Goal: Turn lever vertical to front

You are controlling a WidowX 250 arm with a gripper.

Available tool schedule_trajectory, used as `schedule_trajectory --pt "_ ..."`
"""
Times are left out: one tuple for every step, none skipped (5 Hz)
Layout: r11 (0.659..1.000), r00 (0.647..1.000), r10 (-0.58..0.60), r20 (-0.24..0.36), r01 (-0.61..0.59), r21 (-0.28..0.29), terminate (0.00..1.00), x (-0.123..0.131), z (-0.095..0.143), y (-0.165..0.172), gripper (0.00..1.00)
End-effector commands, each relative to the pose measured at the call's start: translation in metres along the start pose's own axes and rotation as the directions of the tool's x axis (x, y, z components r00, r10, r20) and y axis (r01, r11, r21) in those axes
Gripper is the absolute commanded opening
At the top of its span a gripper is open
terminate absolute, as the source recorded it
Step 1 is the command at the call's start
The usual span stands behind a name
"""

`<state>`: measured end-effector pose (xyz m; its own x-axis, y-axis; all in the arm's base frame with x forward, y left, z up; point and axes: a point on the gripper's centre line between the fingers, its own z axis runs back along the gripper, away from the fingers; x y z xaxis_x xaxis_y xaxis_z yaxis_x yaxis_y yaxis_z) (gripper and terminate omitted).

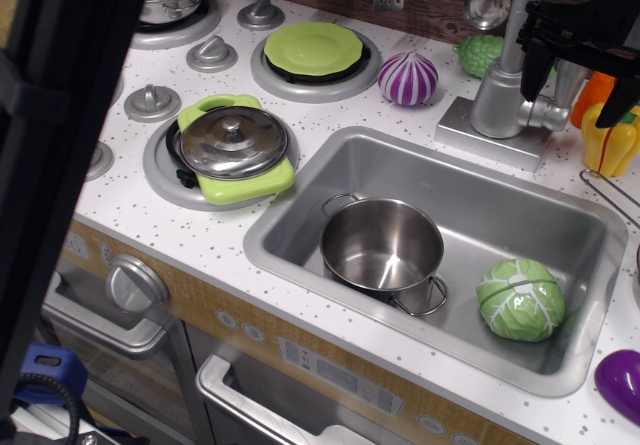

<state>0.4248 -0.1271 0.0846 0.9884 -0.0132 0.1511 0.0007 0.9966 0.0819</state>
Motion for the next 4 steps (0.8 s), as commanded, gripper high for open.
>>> schedule_trajectory --pt "1.0 1.0 0.0 0.0 0.0 0.0 0.0 0.0 0.0 0.0 1.0" --pt "0.999 0.995 -0.005 0.101 0.002 0.032 0.0 0.009 0.012 -0.005 1.0" --pt "0.996 0.985 -0.017 0.171 0.002 0.09 0.0 0.015 0.02 -0.008 1.0" --pt "0.995 0.968 -0.02 0.249 -0.005 0.101 0.0 0.024 0.03 -0.013 1.0"
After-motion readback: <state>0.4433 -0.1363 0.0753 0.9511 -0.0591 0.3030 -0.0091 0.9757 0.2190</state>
